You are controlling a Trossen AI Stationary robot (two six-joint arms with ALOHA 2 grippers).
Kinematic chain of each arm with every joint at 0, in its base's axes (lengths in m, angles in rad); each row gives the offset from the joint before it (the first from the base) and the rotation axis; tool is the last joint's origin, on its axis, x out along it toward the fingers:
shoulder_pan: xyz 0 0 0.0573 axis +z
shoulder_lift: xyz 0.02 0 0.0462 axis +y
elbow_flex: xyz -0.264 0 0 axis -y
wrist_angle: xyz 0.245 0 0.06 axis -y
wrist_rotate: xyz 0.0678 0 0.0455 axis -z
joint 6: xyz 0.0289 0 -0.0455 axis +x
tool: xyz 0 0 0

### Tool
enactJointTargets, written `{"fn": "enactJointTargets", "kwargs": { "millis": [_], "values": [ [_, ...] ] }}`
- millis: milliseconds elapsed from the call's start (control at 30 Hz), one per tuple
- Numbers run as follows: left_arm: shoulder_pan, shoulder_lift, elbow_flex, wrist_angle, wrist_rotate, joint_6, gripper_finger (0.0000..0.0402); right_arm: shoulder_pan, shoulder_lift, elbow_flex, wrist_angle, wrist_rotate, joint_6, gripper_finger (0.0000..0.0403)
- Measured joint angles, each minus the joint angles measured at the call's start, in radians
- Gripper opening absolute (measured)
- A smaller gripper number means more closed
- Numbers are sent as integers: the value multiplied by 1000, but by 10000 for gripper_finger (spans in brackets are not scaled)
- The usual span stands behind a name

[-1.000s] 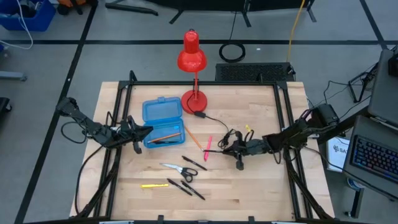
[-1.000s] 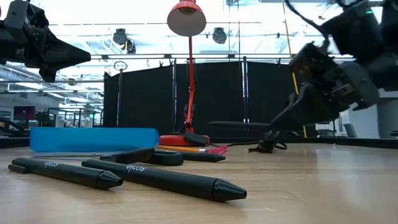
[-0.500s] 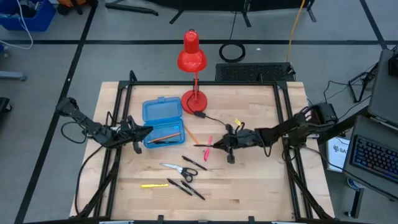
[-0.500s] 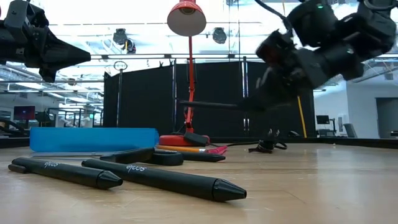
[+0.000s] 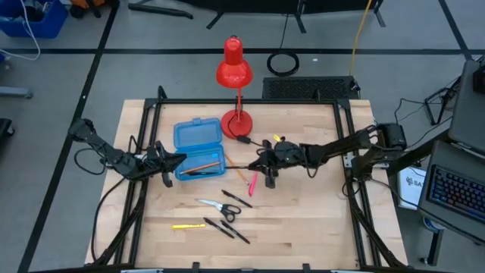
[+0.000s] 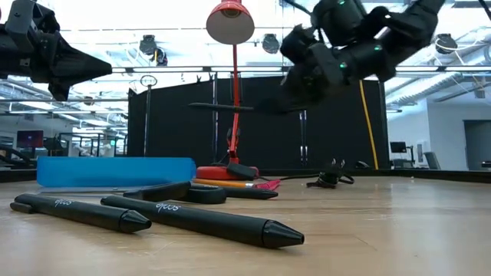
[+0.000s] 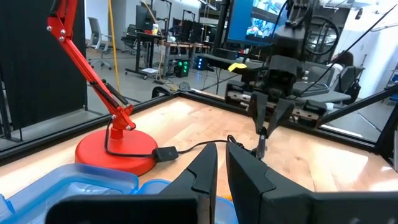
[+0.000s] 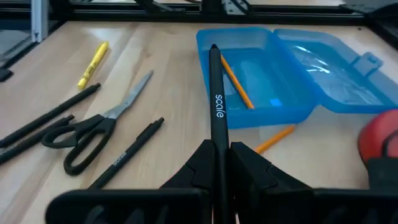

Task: Pick & place school supplies into a supply box
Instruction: Put the black pen into the blue supply box

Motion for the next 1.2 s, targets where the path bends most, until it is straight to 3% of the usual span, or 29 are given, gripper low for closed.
{"fn": "enactJointTargets", "kwargs": {
  "millis": [333, 633, 1000, 1200],
  "values": [
    [0, -1, 1, 43, 0, 11, 37, -53, 239, 257, -22, -98, -39, 20],
    [0, -1, 1, 71, 39, 27, 37, -113, 440, 541, -148, -178, -63, 20],
    [0, -1, 1, 69, 124, 25, 37, -157, 544, 627, -152, -213, -20, 20],
    [0, -1, 1, 70, 133, 23, 37, -161, 545, 627, -151, -234, 6, 45]
  ]
}}
